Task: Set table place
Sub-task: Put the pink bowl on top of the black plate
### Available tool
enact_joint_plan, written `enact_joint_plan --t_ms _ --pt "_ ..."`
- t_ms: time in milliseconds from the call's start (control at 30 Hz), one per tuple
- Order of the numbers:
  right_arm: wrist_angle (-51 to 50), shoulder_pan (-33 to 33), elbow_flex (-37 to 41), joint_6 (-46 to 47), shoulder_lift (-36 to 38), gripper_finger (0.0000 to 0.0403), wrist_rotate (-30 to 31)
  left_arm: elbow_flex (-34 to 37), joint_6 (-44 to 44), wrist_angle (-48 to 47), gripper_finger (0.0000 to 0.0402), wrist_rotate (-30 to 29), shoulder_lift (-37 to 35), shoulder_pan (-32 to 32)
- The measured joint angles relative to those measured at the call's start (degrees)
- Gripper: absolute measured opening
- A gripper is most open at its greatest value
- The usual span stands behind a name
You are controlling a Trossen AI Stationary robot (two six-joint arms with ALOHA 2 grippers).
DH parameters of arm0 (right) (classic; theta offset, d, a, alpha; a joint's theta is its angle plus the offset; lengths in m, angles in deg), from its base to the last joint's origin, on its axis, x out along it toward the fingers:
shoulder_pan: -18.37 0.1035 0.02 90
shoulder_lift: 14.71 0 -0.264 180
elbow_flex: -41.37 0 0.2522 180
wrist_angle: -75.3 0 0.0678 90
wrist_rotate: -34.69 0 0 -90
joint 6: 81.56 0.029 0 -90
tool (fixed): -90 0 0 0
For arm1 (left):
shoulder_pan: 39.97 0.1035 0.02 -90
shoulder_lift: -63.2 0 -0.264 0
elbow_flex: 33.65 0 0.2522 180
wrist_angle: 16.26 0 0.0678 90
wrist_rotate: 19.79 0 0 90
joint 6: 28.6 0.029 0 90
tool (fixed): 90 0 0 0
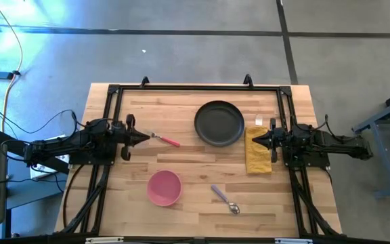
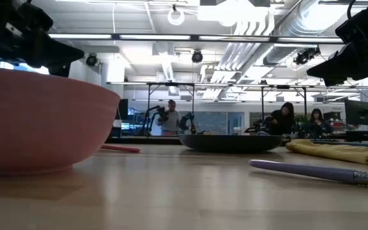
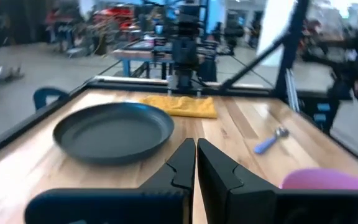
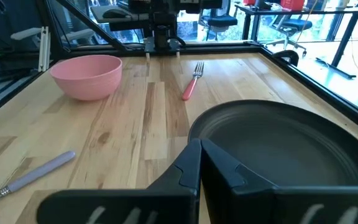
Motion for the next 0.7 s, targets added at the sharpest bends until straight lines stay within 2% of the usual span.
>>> enact_joint_plan --t_ms 100,233,400,567,700 --pt "1.52 -0.01 0.00 1.87 0.00 0.0000 0.00 0.00 -2.22 0.00 0.0007 -1.92 0.00 0.00" --pt "8.94 -0.01 0.00 11.30 0.00 0.0000 0.27 0.00 -4.09 0.52 0.0005 -2.63 0.02 0.00" --pt "19.85 -0.03 0.00 23.04 0.00 0.0000 9.59 -1.08 -4.11 3.69 0.0001 -3.88 0.25 -0.02" --pt "20.49 -0.10 0.00 28.95 -1.73 0.0000 12.29 -6.36 -1.55 2.09 0.0000 -4.00 4.37 -0.02" --pt "21.56 -0.10 0.00 33.07 -5.87 0.0000 12.76 -13.43 1.60 -2.21 0.0000 -3.10 11.63 -0.02"
